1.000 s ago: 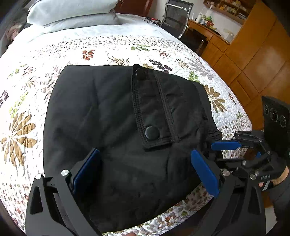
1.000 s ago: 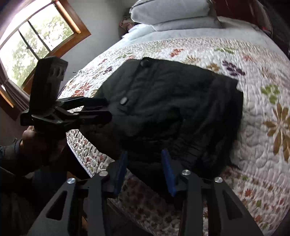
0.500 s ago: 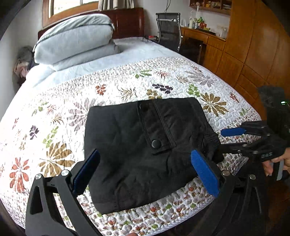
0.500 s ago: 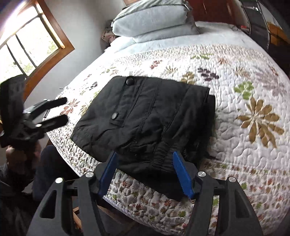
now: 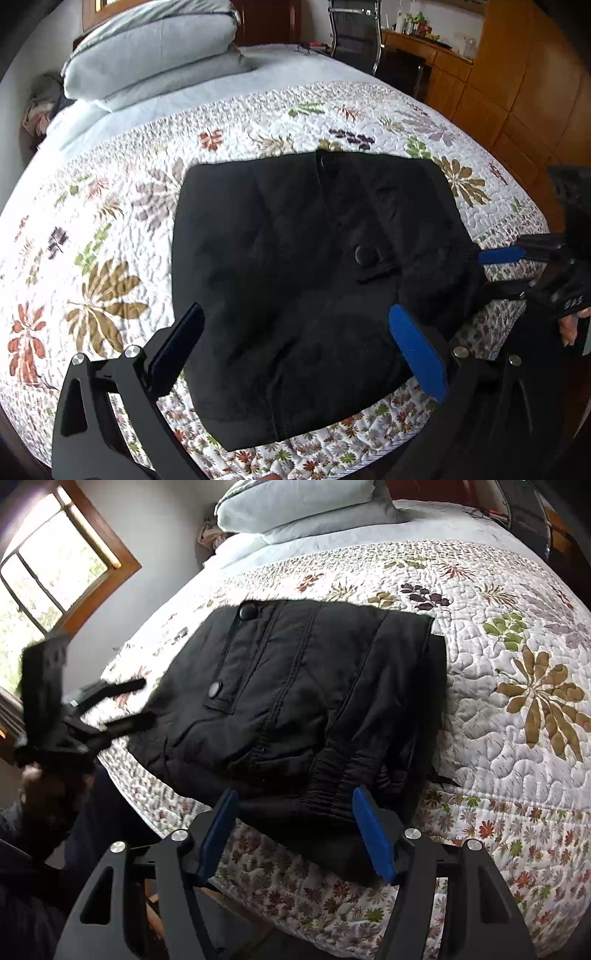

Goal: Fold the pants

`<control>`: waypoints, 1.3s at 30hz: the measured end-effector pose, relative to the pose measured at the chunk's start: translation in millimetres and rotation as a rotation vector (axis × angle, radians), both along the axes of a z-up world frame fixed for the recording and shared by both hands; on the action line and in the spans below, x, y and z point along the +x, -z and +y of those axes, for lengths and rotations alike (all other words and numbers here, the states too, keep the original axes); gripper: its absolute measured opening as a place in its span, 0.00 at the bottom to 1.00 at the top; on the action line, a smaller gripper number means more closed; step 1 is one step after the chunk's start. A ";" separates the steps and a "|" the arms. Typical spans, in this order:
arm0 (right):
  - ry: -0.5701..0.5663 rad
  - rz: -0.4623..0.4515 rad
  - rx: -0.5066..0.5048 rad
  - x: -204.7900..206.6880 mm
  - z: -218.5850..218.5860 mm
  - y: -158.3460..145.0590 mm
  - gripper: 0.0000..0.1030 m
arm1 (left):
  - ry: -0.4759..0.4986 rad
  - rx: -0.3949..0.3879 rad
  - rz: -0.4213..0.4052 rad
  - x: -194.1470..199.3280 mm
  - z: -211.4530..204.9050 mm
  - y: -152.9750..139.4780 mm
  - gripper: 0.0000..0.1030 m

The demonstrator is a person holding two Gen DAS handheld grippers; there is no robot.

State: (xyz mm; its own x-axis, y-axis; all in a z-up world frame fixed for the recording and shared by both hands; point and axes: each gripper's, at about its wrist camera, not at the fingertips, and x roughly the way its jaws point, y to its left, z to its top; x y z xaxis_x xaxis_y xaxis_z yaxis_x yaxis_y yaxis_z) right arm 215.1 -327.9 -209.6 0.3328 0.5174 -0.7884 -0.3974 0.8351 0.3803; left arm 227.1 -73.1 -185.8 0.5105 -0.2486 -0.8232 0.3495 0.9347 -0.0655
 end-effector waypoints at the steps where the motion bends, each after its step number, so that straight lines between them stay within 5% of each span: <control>1: 0.027 -0.008 -0.002 -1.2 -4.6 -4.3 0.76 | -0.004 -0.009 0.008 0.4 3.0 2.1 0.97; 16: 0.239 0.019 0.179 -35.0 -68.3 -45.5 0.90 | -0.054 -0.002 0.034 -12.8 42.4 -6.9 0.97; 26: 0.300 0.086 0.244 -19.1 -101.1 -36.1 0.92 | -0.097 -0.359 0.181 40.5 136.6 3.6 0.97; 32: 0.295 0.200 0.410 10.3 -111.2 -6.4 0.93 | -0.070 -0.571 0.276 73.3 165.3 16.1 0.97; 39: 0.280 0.306 0.531 49.6 -115.0 24.4 0.93 | -0.010 -0.649 0.428 101.0 152.9 43.9 0.97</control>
